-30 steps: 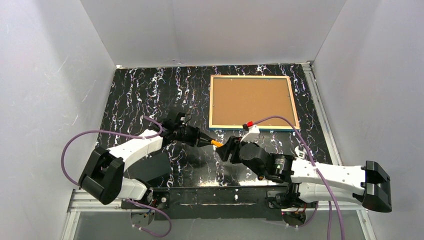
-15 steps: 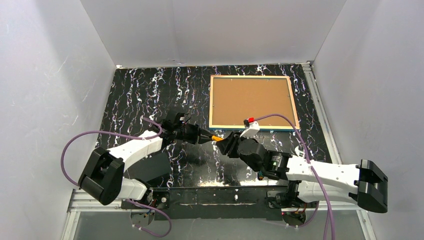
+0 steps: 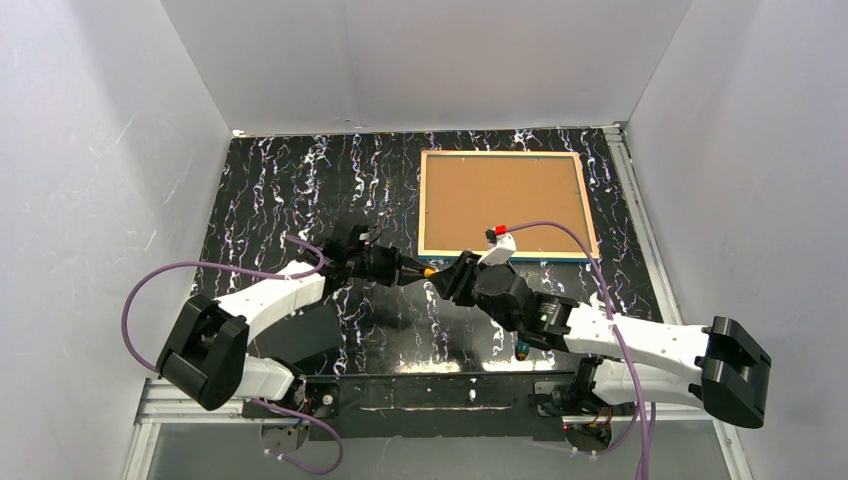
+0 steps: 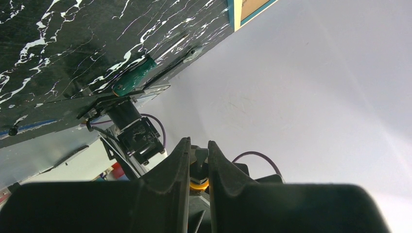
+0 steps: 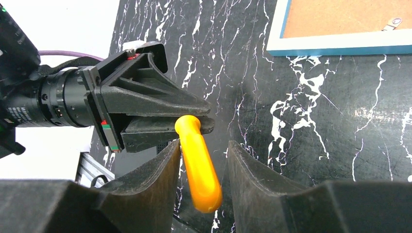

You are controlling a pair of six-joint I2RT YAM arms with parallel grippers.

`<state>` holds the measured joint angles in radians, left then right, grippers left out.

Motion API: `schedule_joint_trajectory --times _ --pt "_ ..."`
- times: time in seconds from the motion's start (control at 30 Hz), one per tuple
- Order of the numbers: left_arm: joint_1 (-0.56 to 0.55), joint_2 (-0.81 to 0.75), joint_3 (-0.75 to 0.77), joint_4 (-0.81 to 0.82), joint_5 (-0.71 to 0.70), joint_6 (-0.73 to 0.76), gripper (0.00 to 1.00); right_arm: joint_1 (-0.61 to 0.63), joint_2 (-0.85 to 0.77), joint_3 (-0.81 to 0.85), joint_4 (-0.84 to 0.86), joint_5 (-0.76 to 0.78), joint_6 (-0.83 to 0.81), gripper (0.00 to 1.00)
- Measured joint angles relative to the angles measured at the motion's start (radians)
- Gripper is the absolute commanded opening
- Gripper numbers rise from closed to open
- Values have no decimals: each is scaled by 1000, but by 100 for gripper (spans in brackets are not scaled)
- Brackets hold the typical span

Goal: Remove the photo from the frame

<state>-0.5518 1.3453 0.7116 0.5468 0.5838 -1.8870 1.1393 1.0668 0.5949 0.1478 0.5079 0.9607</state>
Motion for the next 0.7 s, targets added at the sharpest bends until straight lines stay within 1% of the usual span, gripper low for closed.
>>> schedule_joint_trajectory --times 0.37,0.5,0.57,0.63,0.7 --pt "-2 2 0 2 0 -2 0 -24 41 15 19 -32 -11 47" --pt "-3 7 0 3 0 -3 0 -41 41 15 29 -46 -18 37" --pt "-5 9 0 6 -2 -3 0 -49 41 15 39 -59 -21 33" --pt "-5 9 0 11 -3 -6 0 -55 41 15 53 -77 -21 34" --pt "-5 9 0 17 -3 -7 0 -61 41 15 60 -90 -23 37"
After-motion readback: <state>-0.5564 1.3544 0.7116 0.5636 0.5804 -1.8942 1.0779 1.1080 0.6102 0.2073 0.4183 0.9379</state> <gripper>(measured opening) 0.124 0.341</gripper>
